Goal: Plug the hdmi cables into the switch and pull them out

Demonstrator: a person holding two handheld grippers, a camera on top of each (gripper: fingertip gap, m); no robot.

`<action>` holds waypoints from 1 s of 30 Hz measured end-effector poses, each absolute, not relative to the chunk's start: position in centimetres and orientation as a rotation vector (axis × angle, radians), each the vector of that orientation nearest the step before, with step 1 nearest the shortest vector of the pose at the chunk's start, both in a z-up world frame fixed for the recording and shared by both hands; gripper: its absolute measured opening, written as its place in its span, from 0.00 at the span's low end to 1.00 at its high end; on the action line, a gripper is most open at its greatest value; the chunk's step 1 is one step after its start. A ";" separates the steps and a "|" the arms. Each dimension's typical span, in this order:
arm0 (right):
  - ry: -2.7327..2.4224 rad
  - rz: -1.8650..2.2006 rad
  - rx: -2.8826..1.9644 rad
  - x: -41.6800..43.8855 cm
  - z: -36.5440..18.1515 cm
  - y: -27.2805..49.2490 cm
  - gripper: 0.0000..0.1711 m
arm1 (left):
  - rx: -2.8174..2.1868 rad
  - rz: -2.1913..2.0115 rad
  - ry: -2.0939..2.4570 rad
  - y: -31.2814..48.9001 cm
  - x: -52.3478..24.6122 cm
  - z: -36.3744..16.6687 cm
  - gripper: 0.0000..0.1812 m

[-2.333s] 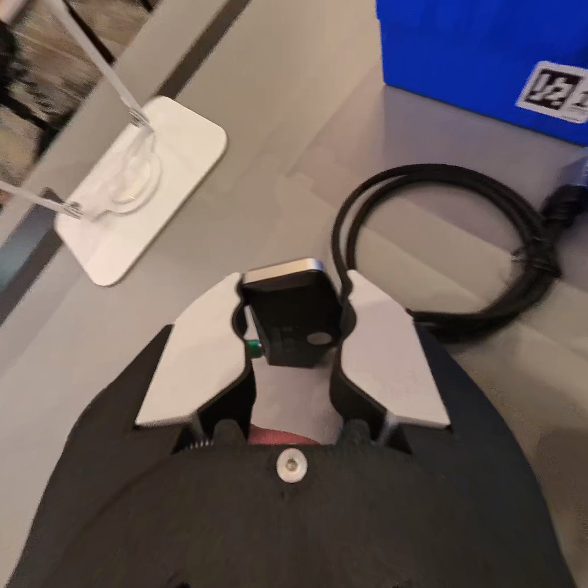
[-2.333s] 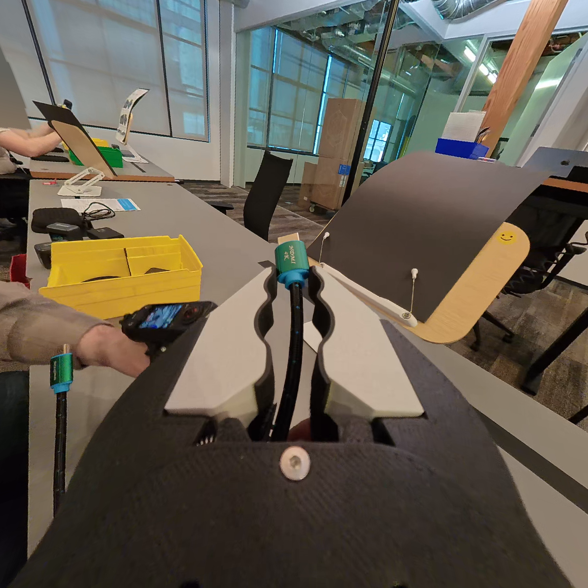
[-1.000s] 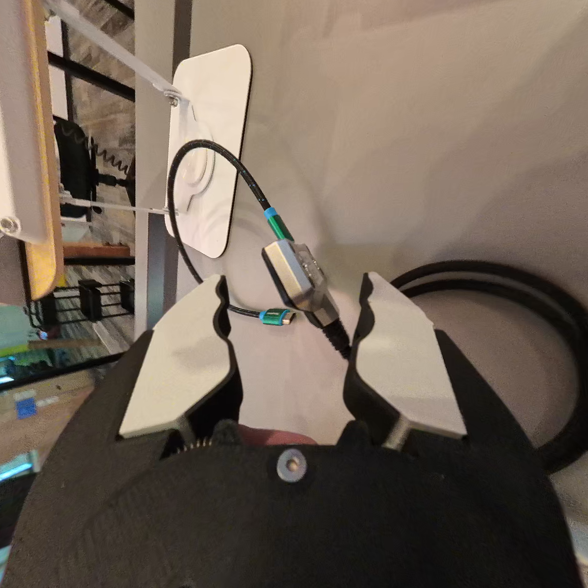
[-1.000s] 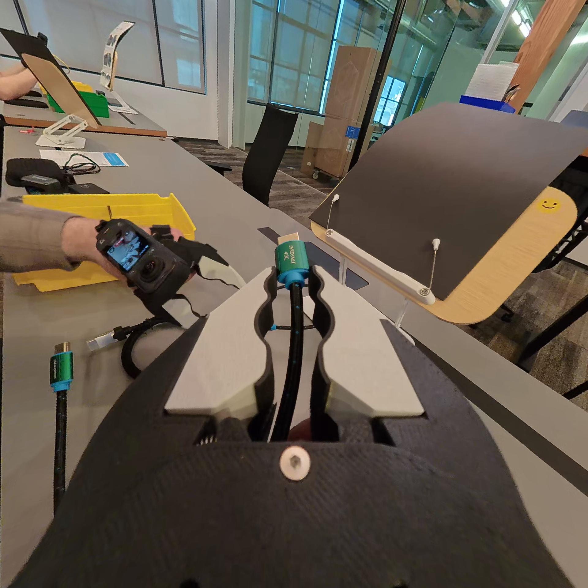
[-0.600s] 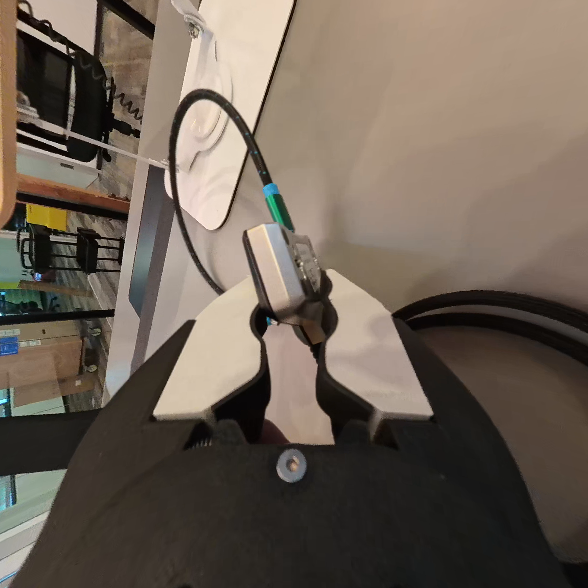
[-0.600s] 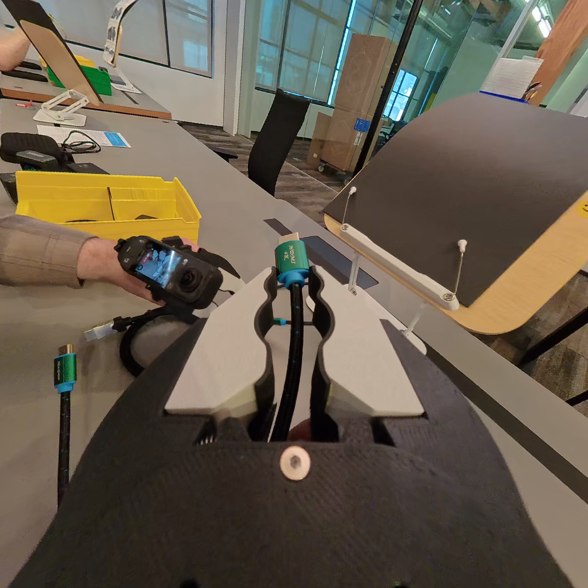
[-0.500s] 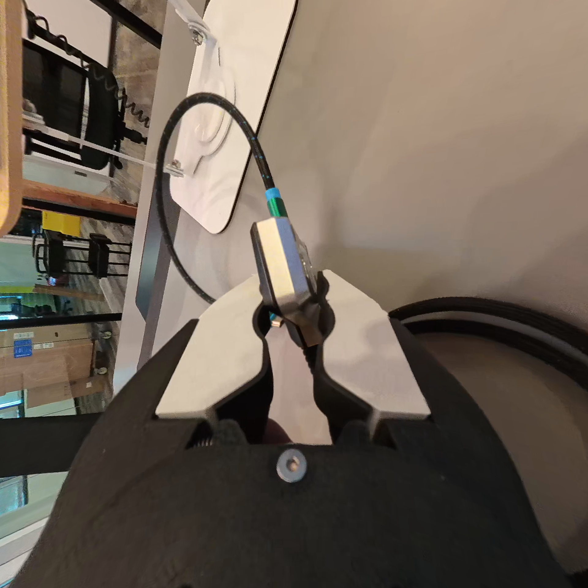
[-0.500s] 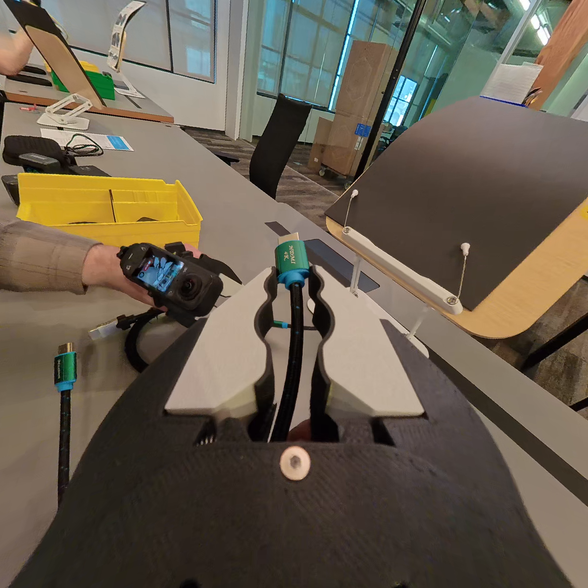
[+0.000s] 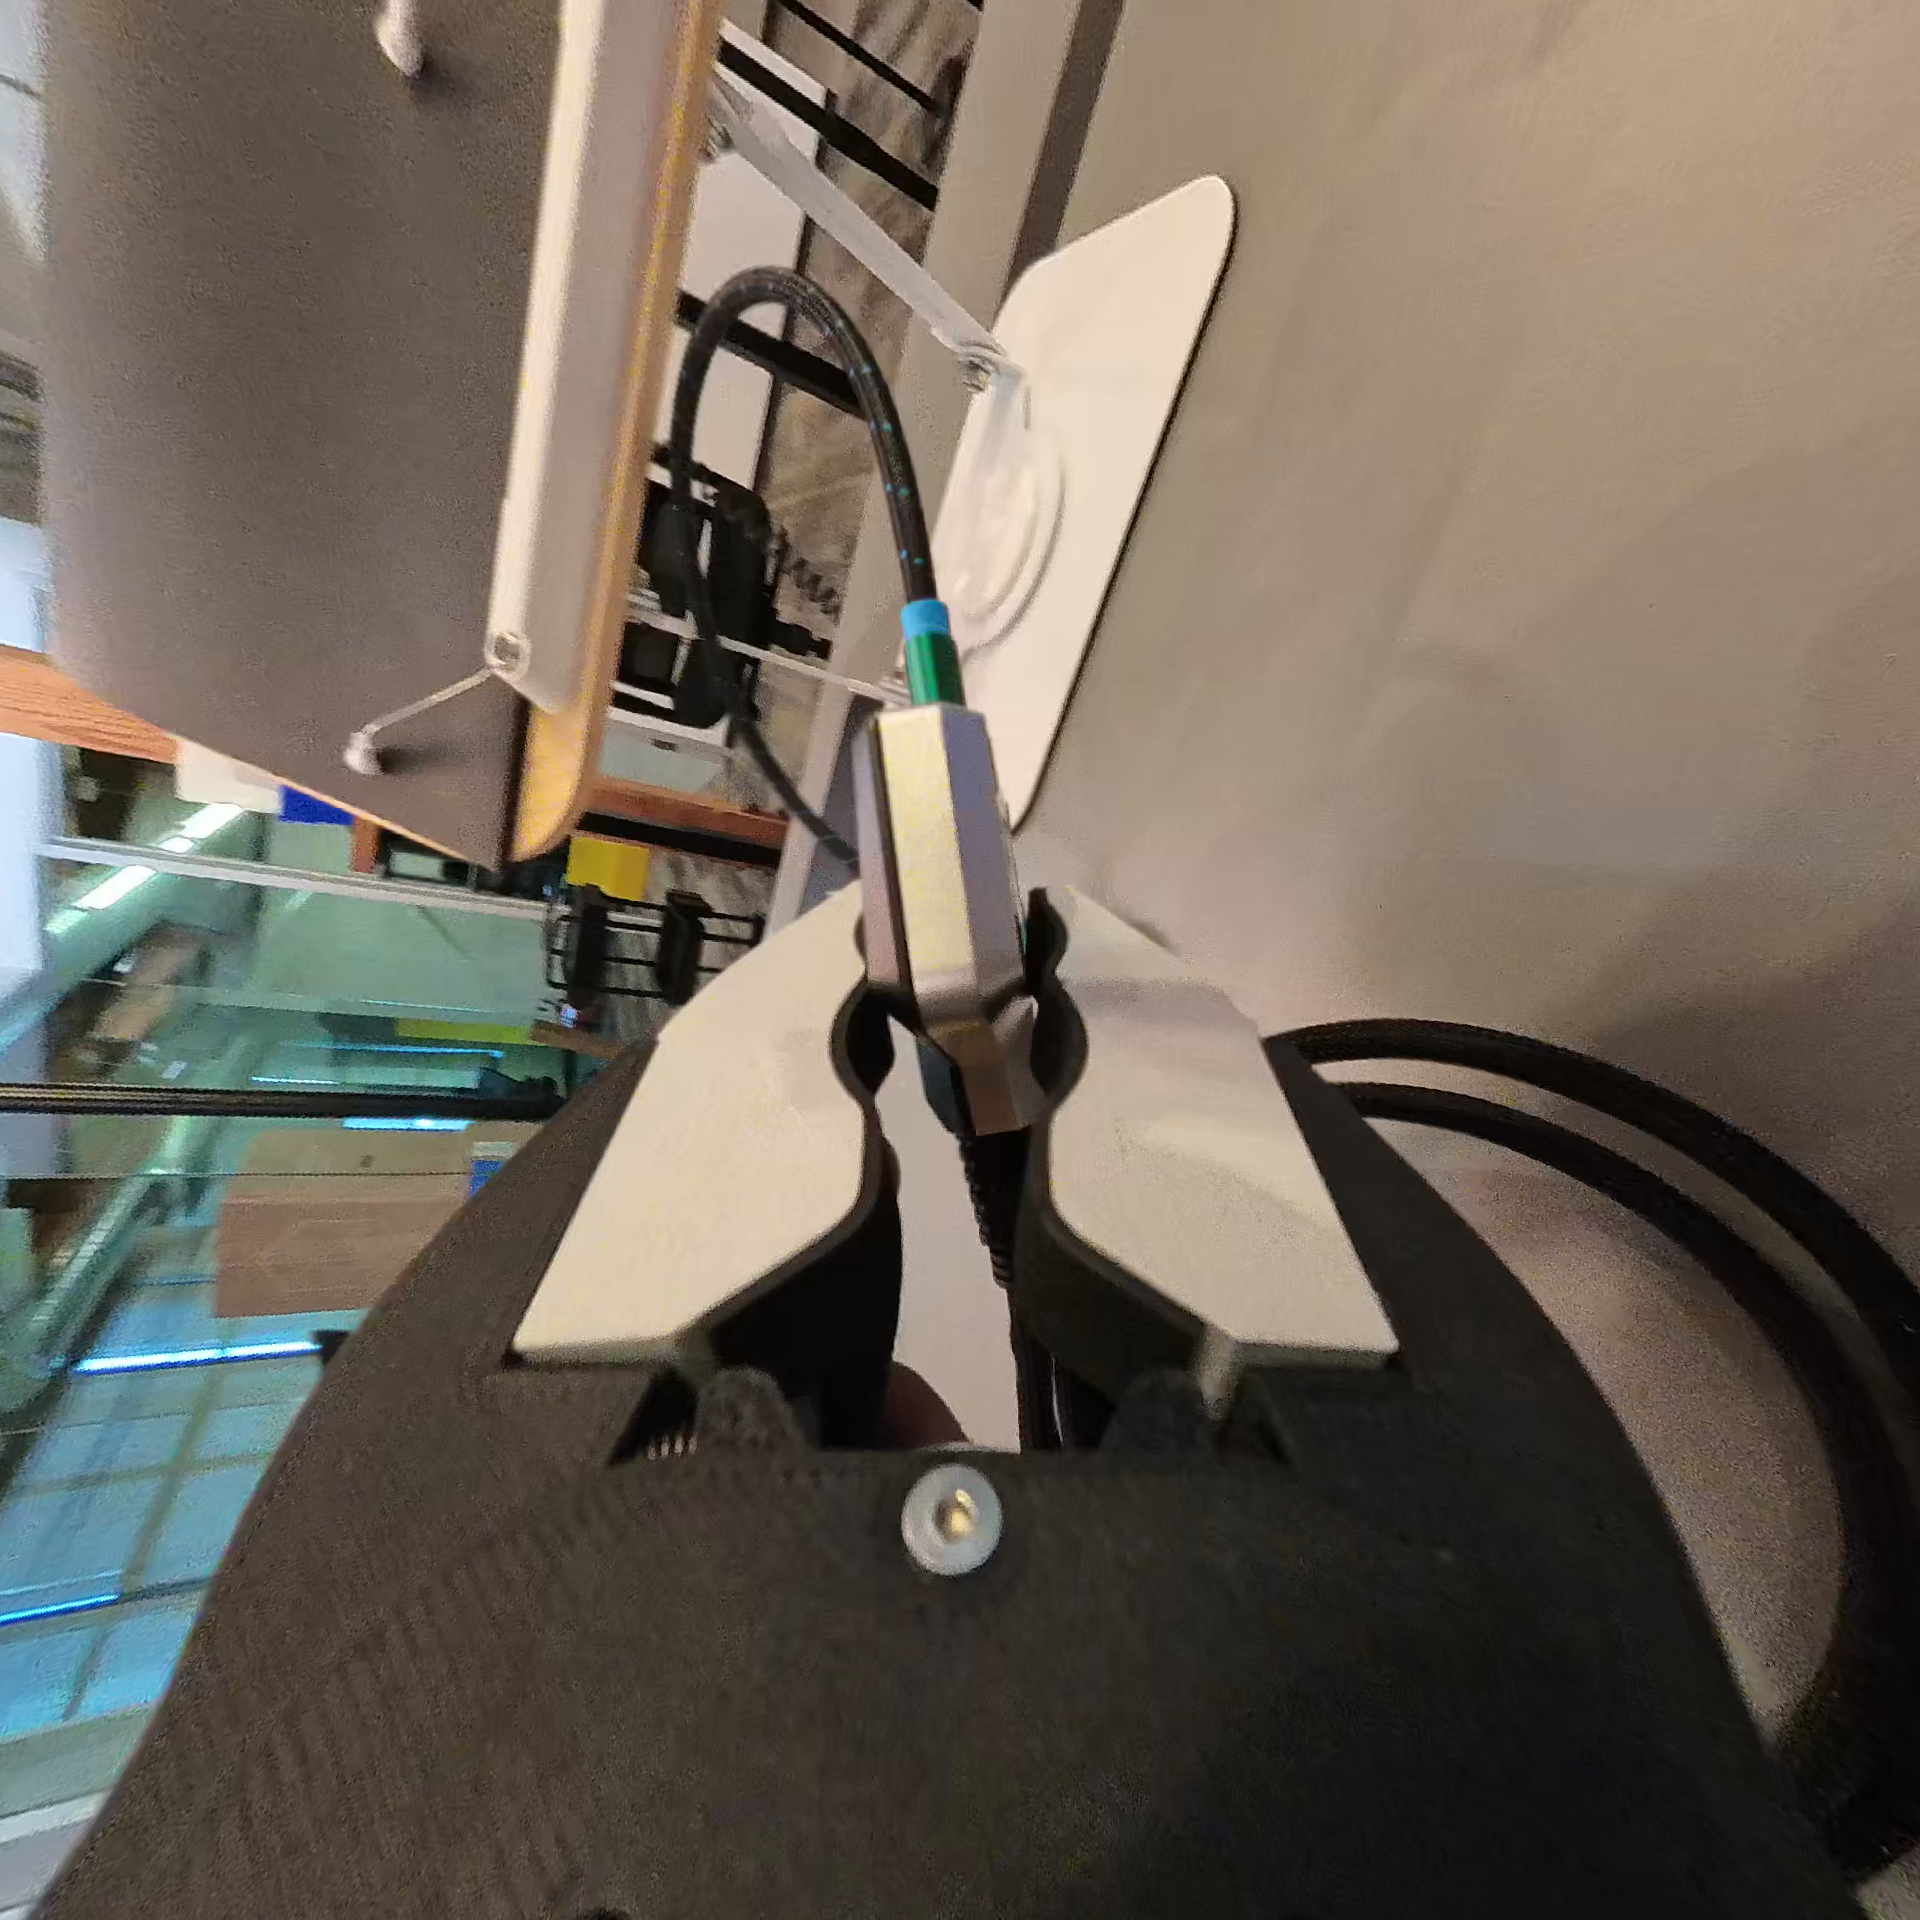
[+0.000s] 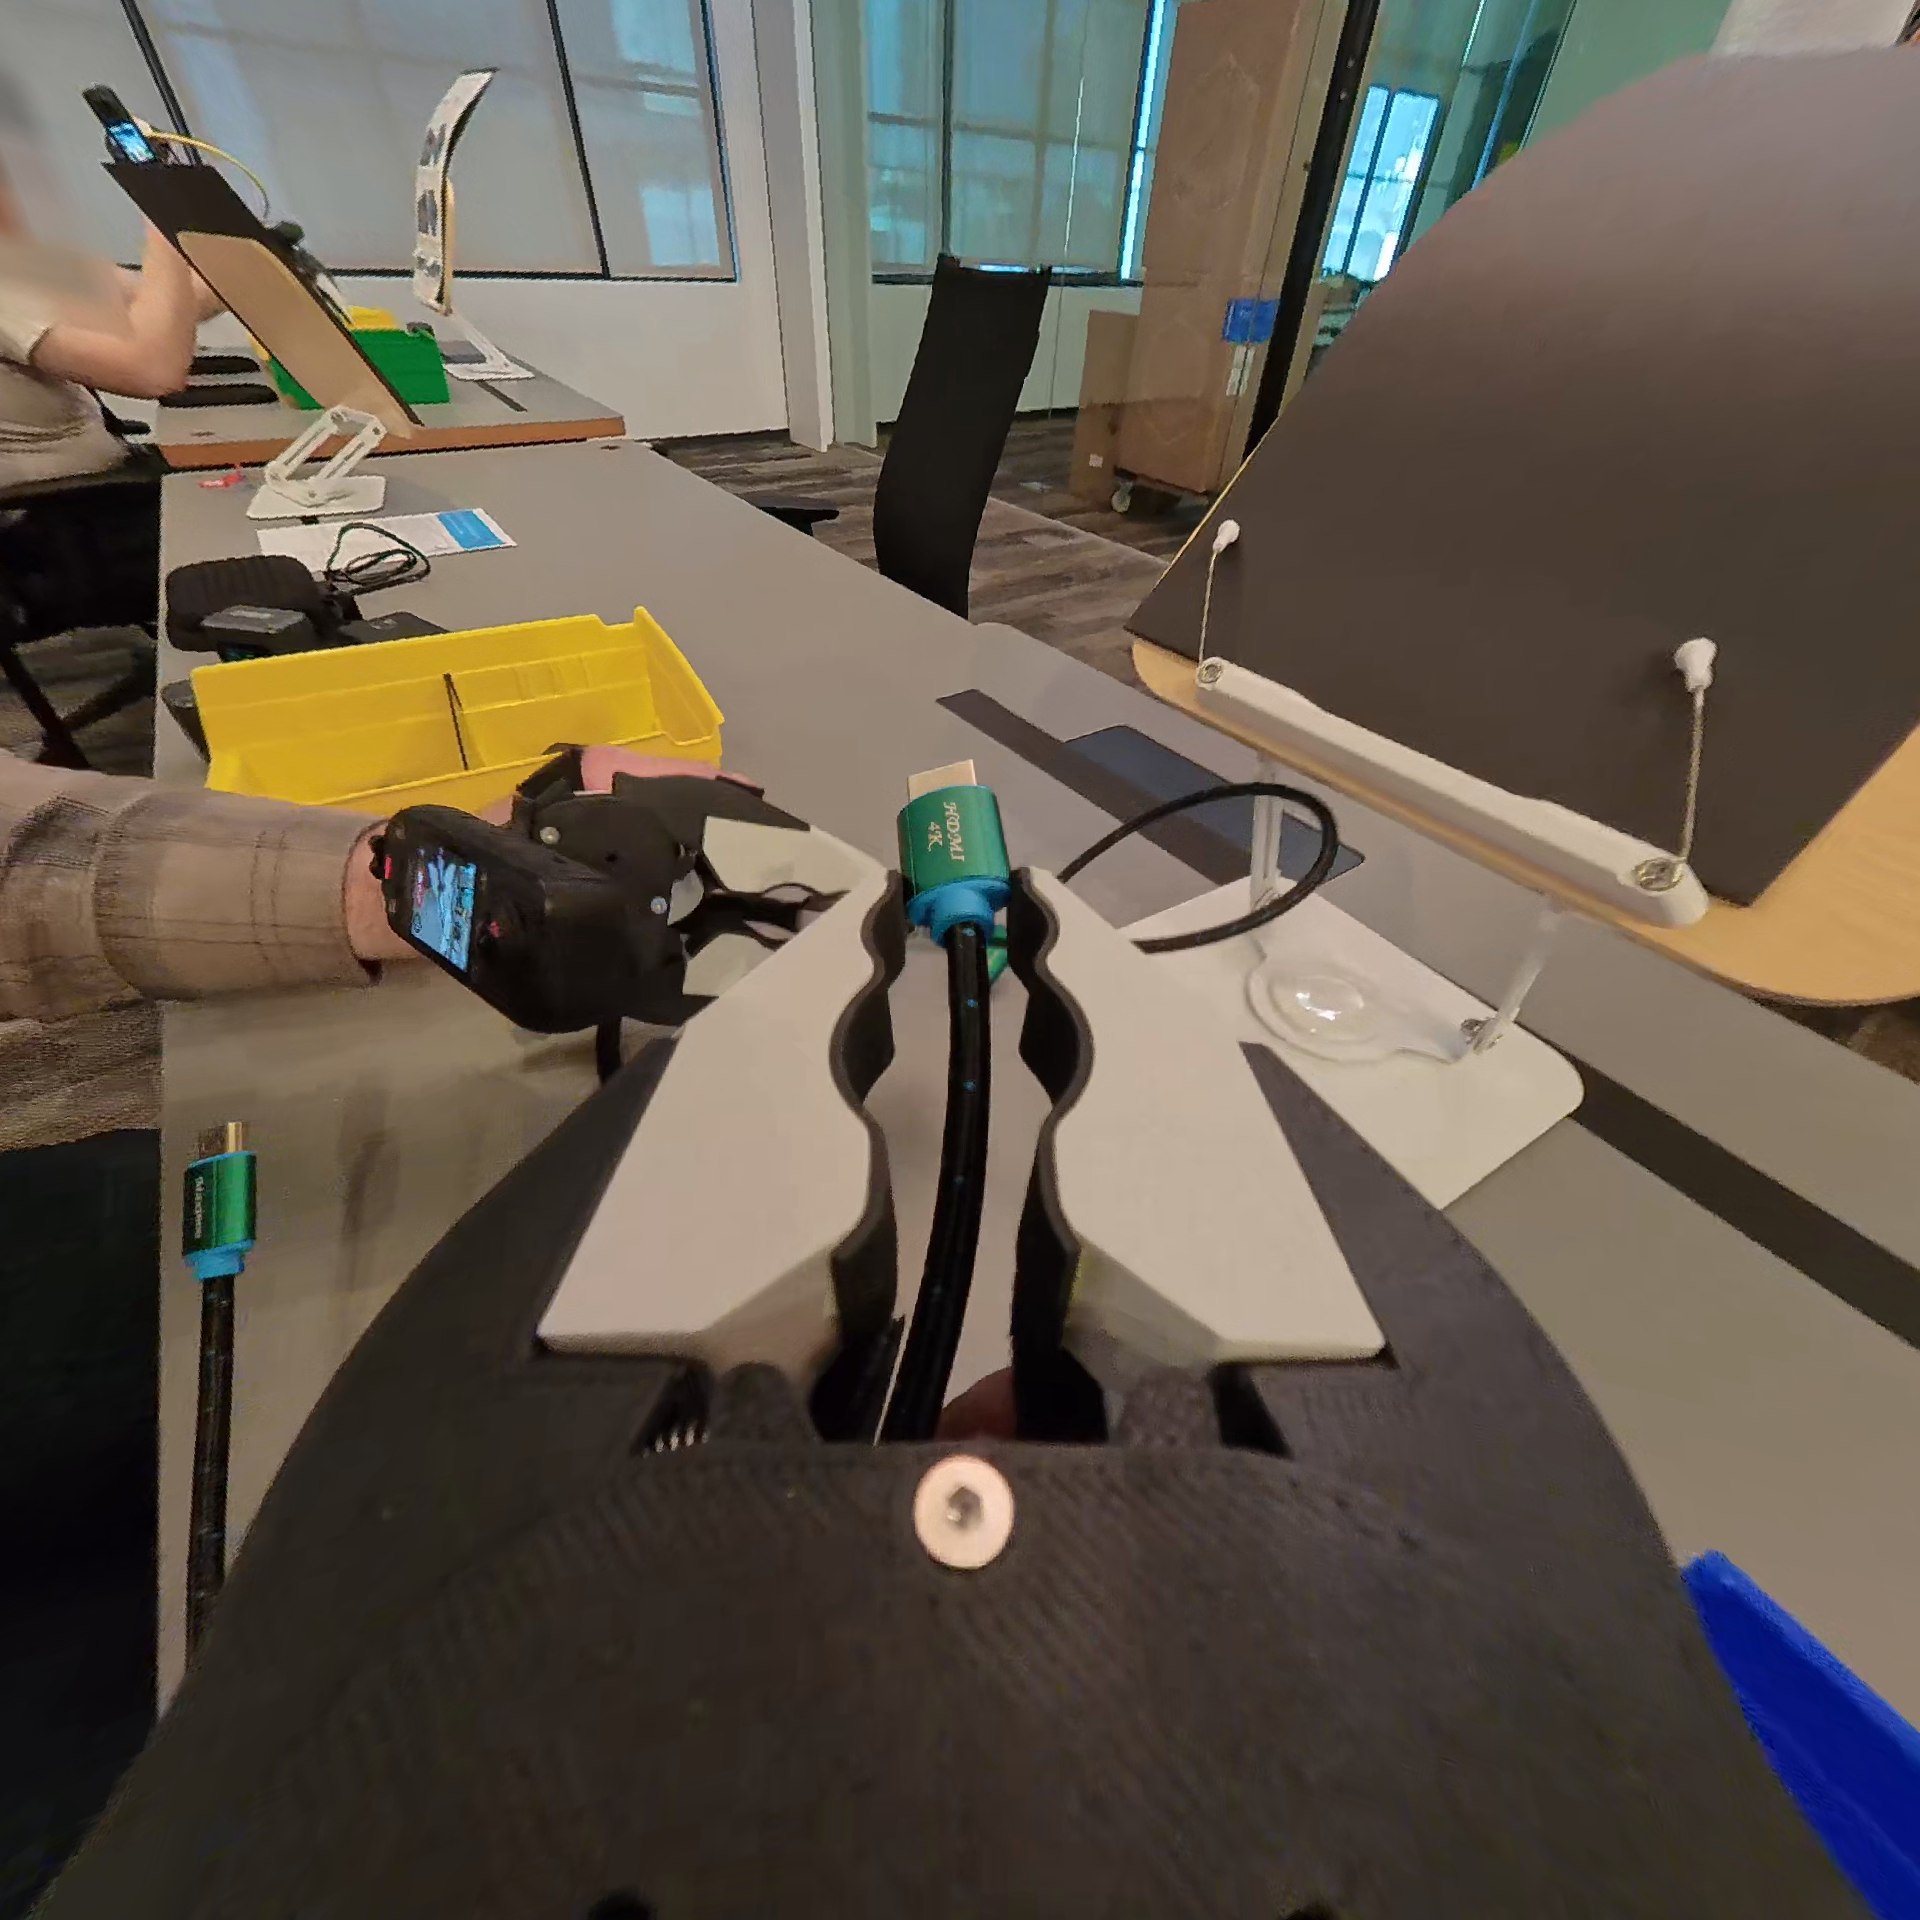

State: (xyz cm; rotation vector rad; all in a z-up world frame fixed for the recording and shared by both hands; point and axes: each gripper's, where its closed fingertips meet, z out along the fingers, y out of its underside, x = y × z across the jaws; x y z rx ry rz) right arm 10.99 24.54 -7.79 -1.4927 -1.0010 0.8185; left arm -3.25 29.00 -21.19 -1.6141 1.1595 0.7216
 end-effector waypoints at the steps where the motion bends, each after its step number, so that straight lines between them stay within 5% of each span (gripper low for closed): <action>1: -1.002 0.829 -1.507 10.8 -8.0 24.5 0.10 | -1.591 0.737 1.165 28.9 -3.2 -20.8 0.13; 30: -1.159 1.211 -1.641 3.8 -13.1 22.1 0.10 | -1.115 0.988 1.253 25.5 -2.5 -14.1 0.13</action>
